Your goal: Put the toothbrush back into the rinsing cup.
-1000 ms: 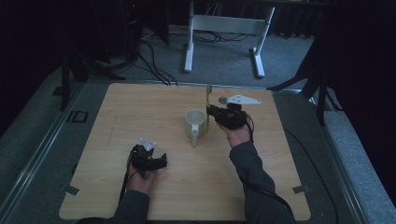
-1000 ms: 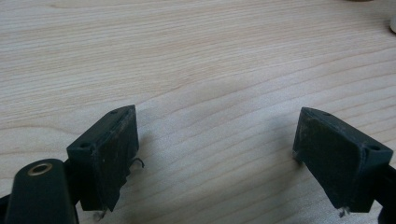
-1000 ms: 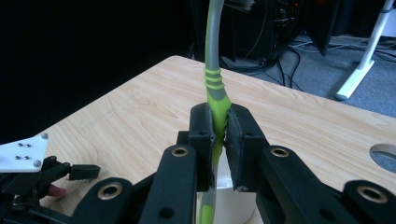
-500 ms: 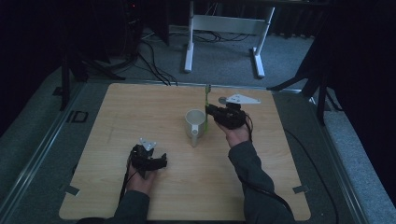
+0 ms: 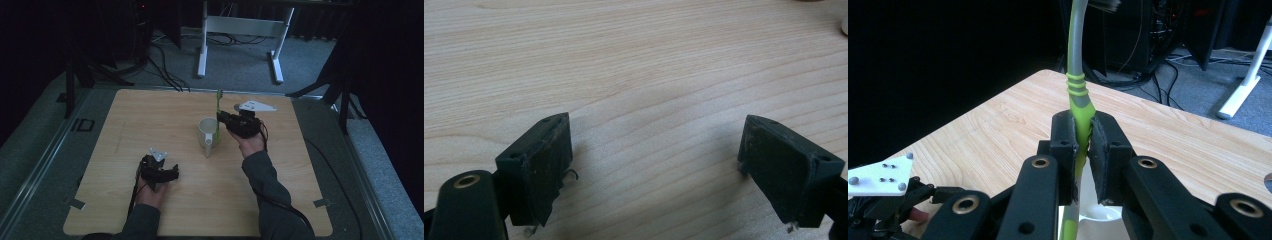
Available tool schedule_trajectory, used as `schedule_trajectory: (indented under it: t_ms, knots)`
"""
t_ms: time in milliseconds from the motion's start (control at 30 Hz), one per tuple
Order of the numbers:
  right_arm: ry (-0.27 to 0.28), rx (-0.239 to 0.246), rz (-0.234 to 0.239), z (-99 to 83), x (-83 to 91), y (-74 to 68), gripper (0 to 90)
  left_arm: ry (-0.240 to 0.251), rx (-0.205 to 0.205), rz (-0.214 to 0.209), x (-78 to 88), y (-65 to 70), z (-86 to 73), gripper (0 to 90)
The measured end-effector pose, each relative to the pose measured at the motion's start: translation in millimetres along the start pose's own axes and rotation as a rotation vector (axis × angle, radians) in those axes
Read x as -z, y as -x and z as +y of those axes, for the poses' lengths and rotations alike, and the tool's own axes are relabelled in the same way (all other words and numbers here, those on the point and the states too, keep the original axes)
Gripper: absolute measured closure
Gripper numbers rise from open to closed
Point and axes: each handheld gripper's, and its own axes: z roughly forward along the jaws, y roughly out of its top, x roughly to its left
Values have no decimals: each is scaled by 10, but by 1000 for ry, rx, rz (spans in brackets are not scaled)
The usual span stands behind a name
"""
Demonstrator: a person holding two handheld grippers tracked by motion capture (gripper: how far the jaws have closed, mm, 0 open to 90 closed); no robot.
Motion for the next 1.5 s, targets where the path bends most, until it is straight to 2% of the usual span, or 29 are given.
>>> schedule_trajectory:
  t_ms: [733, 1500]
  knots:
    - [28, -10, 8, 0, -42, -42, 808, 0, 0, 0, 0, 0, 0, 146]
    - [28, 13, 21, -40, -134, -100, 807, -1, 0, 0, 1, 0, 0, 146]
